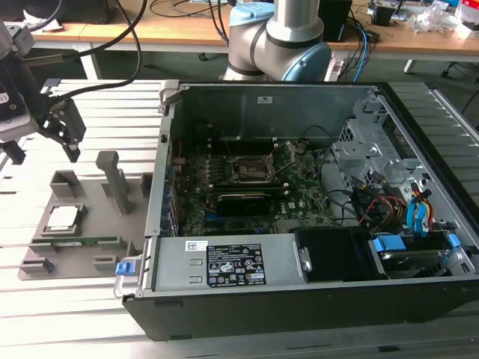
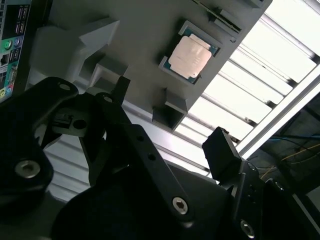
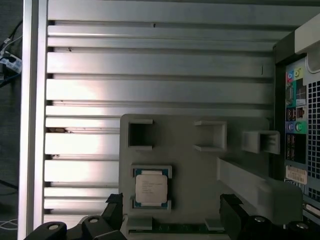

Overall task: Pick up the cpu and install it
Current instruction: 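Pick up the cpu and move it towards the insertion slot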

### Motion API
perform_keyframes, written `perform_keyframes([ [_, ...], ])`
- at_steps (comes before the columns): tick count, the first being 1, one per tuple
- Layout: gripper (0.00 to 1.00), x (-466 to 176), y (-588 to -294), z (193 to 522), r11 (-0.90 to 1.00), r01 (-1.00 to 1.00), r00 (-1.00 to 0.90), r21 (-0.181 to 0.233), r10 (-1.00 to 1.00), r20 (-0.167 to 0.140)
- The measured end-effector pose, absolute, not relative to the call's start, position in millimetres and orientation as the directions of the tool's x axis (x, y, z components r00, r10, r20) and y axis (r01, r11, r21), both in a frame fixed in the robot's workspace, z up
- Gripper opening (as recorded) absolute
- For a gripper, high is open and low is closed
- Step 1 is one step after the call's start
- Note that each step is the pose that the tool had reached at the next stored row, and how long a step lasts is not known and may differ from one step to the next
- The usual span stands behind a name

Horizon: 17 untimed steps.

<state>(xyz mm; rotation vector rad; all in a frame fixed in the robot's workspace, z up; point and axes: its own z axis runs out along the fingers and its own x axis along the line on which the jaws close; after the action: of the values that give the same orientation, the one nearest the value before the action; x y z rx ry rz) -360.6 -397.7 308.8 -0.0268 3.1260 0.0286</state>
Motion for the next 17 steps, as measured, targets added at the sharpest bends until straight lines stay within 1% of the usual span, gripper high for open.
perform_keyframes([
  [17,0.86,-360.6,-397.7,298.3,1.0,-0.017,-1.0,0.018,-0.017,-0.015],
])
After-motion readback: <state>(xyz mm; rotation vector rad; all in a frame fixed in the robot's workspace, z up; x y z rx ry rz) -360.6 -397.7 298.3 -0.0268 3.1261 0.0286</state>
